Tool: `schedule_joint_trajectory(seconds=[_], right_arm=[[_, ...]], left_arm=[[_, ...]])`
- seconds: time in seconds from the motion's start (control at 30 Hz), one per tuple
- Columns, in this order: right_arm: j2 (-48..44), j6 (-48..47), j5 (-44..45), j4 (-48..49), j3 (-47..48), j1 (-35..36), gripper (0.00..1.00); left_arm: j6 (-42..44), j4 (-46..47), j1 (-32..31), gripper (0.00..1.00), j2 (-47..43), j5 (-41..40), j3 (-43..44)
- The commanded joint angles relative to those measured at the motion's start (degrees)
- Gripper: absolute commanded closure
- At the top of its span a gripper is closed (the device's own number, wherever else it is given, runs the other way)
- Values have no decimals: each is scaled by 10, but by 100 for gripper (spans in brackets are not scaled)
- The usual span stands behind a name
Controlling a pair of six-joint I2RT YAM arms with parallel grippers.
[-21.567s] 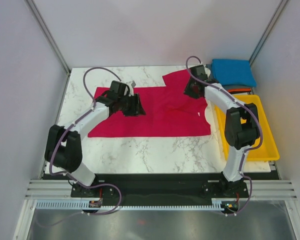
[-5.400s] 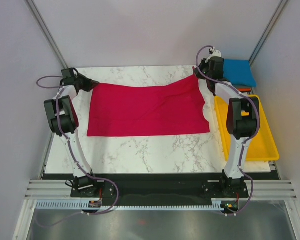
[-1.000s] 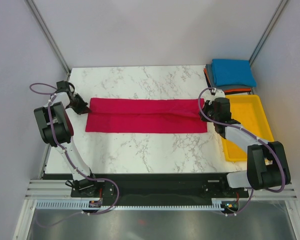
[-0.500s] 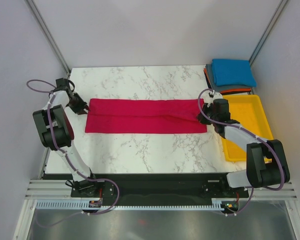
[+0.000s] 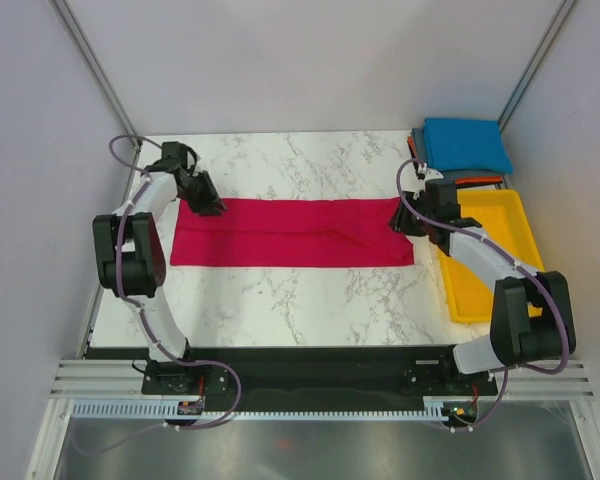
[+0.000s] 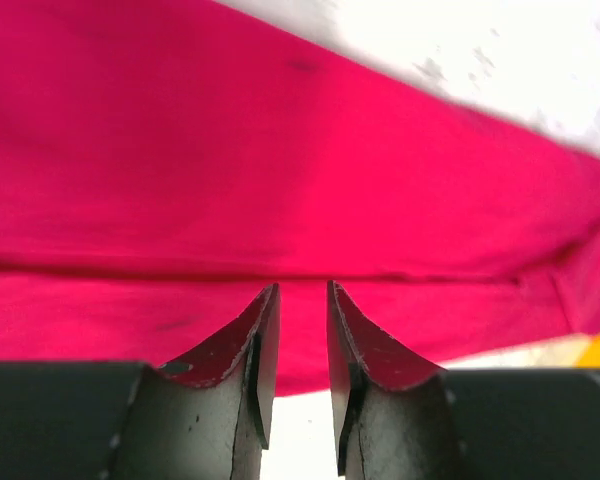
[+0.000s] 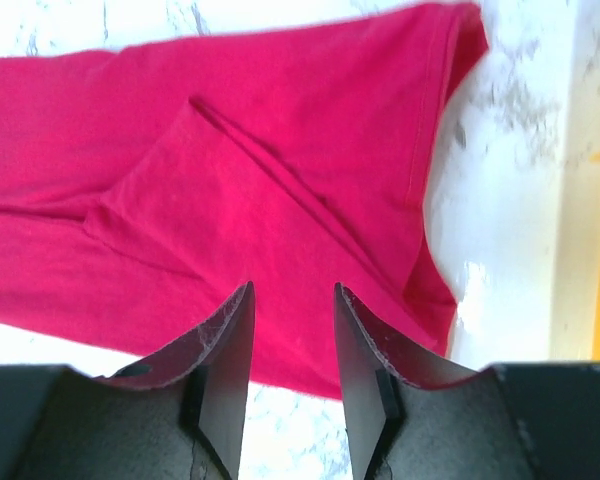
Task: Fold and stack the t-shirts
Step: Fold the tshirt
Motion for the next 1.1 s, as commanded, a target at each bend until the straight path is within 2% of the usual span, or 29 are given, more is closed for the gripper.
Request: schedule_joint_trajectory(seconds=[0.0, 0.07, 0.1, 0.23, 0.4, 0.53, 0.77, 1.07], right_arm=[[56, -41, -14, -42, 70, 3, 54], [98, -59, -49, -41, 95, 2, 52], [115, -67, -86, -41, 123, 3, 51], [192, -102, -146, -47, 199, 3, 49], [260, -135, -164, -66, 281, 3, 49], [314, -174, -222, -92, 337, 4, 48], [374, -197, -300, -97, 384, 6, 47], [396, -220, -276, -103, 387, 21, 46]], left_arm=[[33, 19, -36, 68, -21, 85, -9], [19, 29, -37, 67, -44, 107, -34], [15, 44, -38, 68, -51, 153, -54], [0, 71, -55, 67, -114, 170, -116], [-16, 133, -63, 67, -179, 199, -204], [-22, 142, -64, 67, -169, 237, -202], [-30, 154, -70, 67, -154, 248, -217], [-37, 156, -70, 67, -153, 250, -213]])
